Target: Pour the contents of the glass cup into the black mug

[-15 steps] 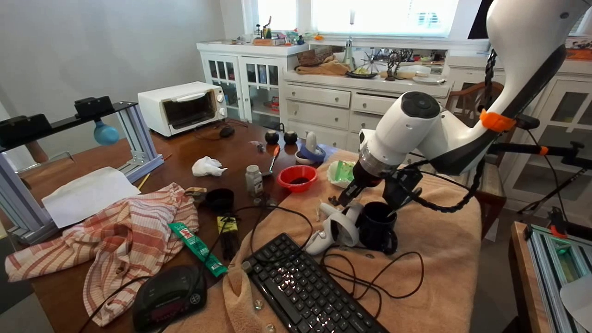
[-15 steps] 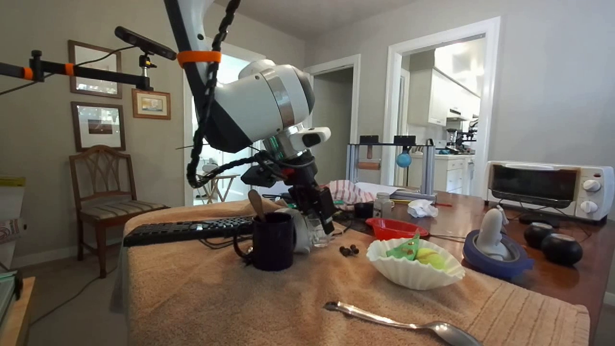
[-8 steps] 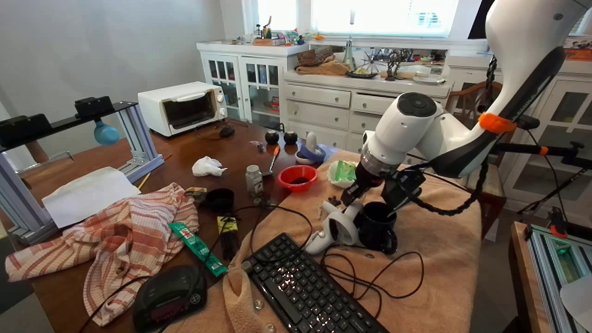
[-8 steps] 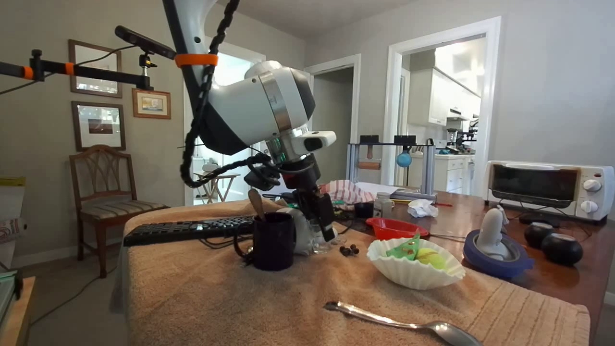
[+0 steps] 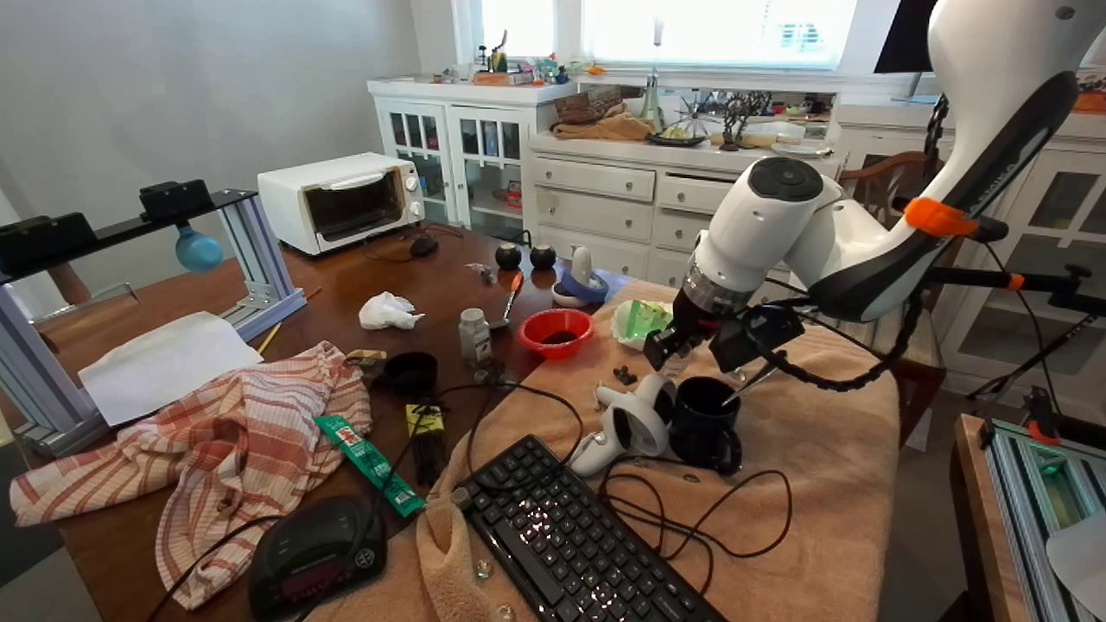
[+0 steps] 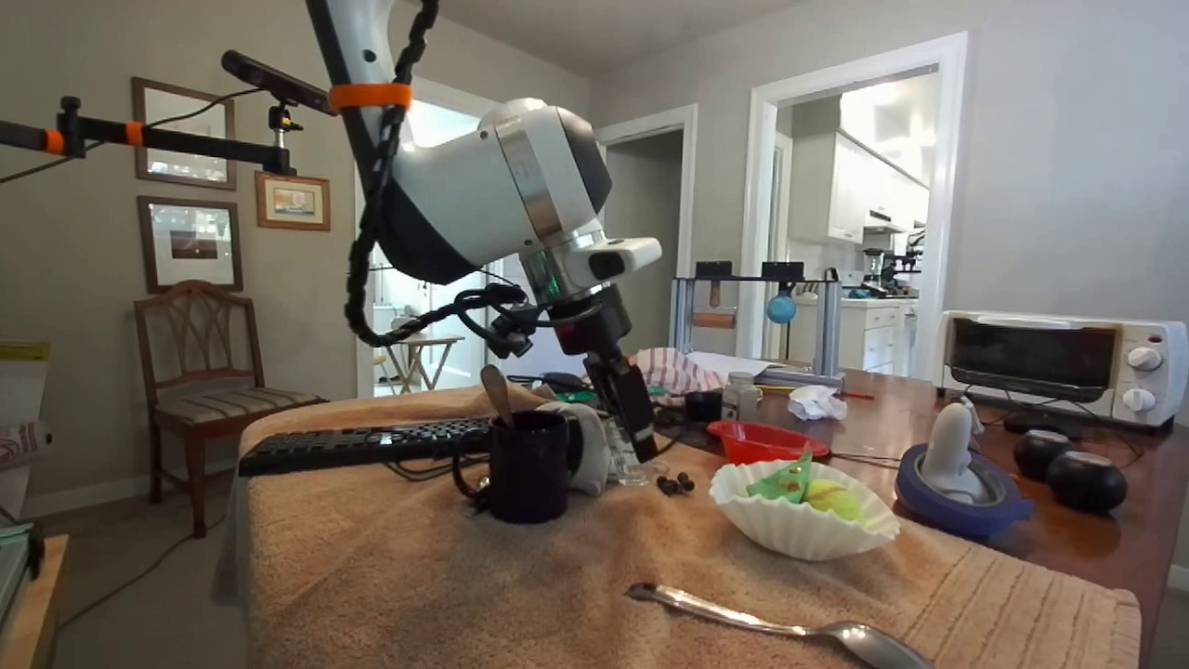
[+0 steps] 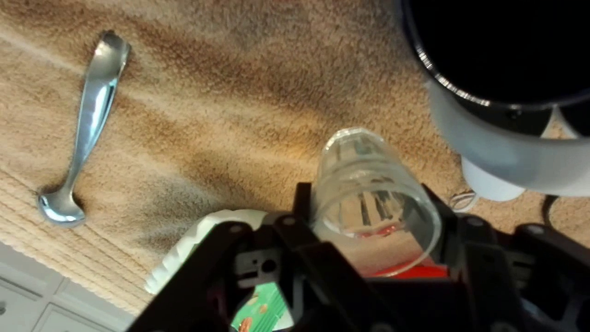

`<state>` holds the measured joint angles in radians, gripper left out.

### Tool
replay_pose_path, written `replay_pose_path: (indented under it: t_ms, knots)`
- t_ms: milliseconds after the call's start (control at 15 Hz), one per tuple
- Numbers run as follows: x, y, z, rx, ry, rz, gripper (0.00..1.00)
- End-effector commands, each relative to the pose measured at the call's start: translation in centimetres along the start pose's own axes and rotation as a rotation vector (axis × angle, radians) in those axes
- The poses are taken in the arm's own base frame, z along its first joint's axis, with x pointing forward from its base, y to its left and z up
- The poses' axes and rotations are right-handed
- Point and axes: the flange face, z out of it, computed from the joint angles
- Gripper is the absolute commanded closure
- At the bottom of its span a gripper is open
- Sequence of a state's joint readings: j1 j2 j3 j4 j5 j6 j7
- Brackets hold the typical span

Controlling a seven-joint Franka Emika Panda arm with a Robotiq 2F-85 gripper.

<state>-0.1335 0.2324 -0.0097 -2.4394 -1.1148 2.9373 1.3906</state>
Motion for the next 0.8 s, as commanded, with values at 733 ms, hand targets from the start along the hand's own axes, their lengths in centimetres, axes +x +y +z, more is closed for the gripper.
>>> replay_pose_path:
  t_ms: [733]
  knots:
    - [-1.8, 2.8, 1.5, -0.042, -0.096, 0.212, 0.7]
